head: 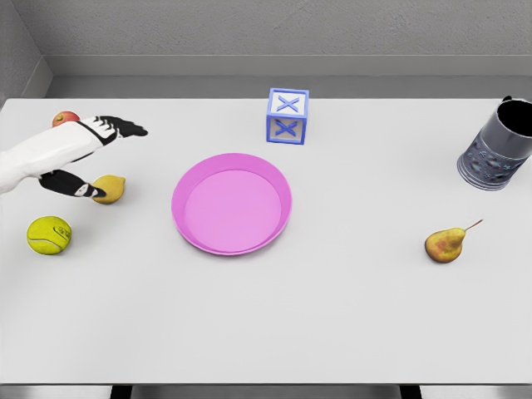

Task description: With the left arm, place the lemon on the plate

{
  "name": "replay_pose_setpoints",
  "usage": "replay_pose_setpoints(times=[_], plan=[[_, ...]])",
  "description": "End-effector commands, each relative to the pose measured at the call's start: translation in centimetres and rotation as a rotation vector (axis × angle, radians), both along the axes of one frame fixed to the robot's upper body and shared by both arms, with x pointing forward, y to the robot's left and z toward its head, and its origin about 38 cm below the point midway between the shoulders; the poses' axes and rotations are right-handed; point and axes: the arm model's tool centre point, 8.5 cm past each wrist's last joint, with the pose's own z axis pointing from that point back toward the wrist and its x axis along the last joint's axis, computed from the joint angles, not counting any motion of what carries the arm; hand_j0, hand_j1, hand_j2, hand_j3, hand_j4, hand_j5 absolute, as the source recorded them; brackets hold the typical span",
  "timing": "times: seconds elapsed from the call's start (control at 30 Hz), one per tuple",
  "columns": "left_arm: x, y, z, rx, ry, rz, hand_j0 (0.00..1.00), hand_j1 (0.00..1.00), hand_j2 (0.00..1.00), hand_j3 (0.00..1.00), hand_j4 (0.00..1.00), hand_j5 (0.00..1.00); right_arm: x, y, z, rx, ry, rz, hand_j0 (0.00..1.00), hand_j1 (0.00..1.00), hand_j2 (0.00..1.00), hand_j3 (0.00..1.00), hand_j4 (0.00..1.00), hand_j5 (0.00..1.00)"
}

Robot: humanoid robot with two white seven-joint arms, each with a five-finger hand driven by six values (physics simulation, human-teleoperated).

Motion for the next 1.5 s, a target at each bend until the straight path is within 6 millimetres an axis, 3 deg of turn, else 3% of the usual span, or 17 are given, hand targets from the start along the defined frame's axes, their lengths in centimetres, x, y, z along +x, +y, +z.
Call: replay_pose_setpoints(times=[0.0,0.2,0.37,0.5,0.57,0.7,1.13,1.27,1.47], plan=[[0.0,0.2,0.2,-0.001,0.001,0.004,1.0,1.0,1.0,1.0,1.0,1.0,0.0,0.0,0.0,-0.002,0.0,-0.002,1.0,1.0,1.0,1.0,1.0,1.0],[-0.6,3.4,1.7,0.138,-0.002,0.047,1.0,1.0,1.0,1.0,1.0,1.0,0.0,0.0,0.0,-0.001,0.0,0.001,1.0,1.0,1.0,1.0,1.0,1.0],[-0.1,2.6,0.7,0.239,-0.013,0.05,1.0,1.0,1.0,1.0,1.0,1.0,0.0,0.0,0.0,-0.001,0.0,-0.001,1.0,1.0,1.0,1.0,1.0,1.0],[0.8,-0.4,-1.4,0.236,-0.023,0.031,1.0,1.0,1.0,1.0,1.0,1.0,0.0,0.0,0.0,-0.001,0.0,-0.001,1.0,1.0,1.0,1.0,1.0,1.0],[1.1,-0.5,-0.9,0.236,-0.036,0.032,1.0,1.0,1.0,1.0,1.0,1.0,0.0,0.0,0.0,-0.001,0.0,-0.001,1.0,1.0,1.0,1.0,1.0,1.0],[1.1,-0.8,-1.9,0.273,-0.03,0.036,1.0,1.0,1.0,1.0,1.0,1.0,0.0,0.0,0.0,-0.001,0.0,0.001,1.0,1.0,1.0,1.0,1.0,1.0],[1.1,0.4,-2.7,0.421,-0.029,0.071,1.0,1.0,1.0,1.0,1.0,1.0,0.0,0.0,0.0,-0.001,0.0,-0.001,1.0,1.0,1.0,1.0,1.0,1.0],[1.1,-0.3,-4.0,0.487,-0.013,0.052,1.0,1.0,1.0,1.0,1.0,1.0,0.0,0.0,0.0,-0.002,0.0,0.001,1.0,1.0,1.0,1.0,1.0,1.0],[1.4,-0.8,-4.3,0.491,-0.01,0.041,1.0,1.0,1.0,1.0,1.0,1.0,0.0,0.0,0.0,-0.001,0.0,-0.001,1.0,1.0,1.0,1.0,1.0,1.0]])
